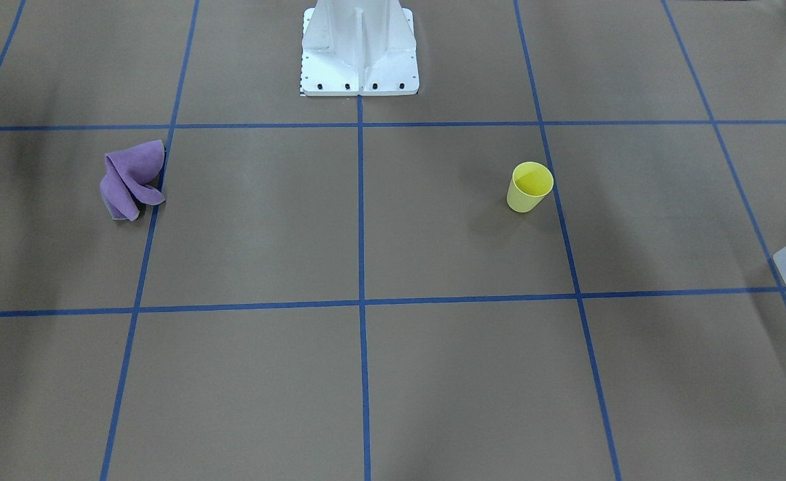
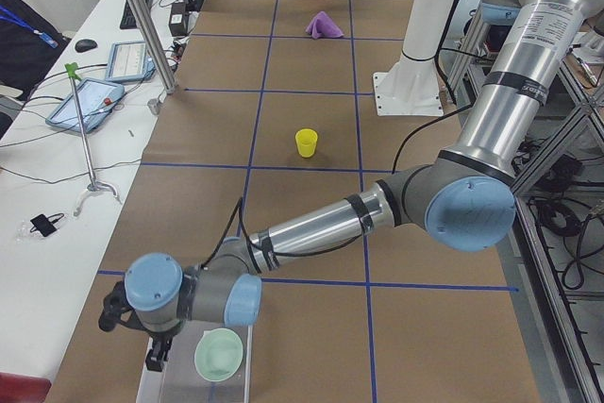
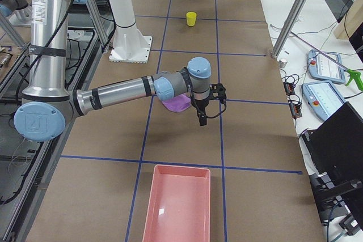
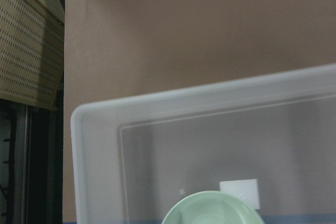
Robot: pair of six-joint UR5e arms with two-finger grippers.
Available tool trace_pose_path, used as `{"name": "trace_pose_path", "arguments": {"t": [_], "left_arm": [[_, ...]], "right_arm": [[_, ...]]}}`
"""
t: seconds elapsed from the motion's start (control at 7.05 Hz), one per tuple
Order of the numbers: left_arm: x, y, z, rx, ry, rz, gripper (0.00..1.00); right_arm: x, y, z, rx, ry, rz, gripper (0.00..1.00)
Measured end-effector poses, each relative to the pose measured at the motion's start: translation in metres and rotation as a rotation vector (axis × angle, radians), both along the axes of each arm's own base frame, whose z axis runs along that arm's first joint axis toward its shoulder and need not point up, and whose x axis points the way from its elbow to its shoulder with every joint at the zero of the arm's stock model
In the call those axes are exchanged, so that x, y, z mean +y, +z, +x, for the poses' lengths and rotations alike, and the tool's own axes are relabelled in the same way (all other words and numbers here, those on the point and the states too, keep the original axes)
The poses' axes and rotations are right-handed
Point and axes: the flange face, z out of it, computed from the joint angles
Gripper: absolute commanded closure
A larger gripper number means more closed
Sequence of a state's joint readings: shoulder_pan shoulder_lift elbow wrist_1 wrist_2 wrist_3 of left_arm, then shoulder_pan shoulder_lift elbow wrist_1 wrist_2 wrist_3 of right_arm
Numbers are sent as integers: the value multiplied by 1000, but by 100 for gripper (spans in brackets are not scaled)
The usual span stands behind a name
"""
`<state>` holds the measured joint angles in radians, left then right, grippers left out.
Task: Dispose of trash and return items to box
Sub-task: 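Release the bowl in the clear bin and reach toward the yellow cup, then grasp the yellow cup rim with the left gripper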
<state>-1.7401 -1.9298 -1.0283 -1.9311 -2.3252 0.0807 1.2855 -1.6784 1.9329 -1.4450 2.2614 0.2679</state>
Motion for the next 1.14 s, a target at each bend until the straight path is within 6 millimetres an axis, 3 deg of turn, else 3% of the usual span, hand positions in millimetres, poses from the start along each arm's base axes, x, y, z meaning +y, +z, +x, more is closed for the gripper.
{"name": "trace_pose_path", "arguments": {"t": [0.14, 0.28, 0.57, 0.71, 0.85, 1.14], "left_arm": [[15, -62, 21, 22, 19, 24, 1], [30, -121, 70, 69, 47, 41, 1], [62, -239, 200, 175, 90, 28, 1], [90, -277, 264, 213, 148, 13, 1], [116, -299, 321, 233, 222, 3, 1], [153, -306, 415, 196, 344, 16, 1]], "right_arm": [[0, 0, 0, -1, 0, 0, 0], [0, -1, 0, -2, 0, 0, 0], [0, -1, 0, -2, 0, 0, 0], [0, -1, 0, -2, 0, 0, 0], [0, -1, 0, -2, 2, -3, 0], [0, 0, 0, -2, 8, -10, 0]]}}
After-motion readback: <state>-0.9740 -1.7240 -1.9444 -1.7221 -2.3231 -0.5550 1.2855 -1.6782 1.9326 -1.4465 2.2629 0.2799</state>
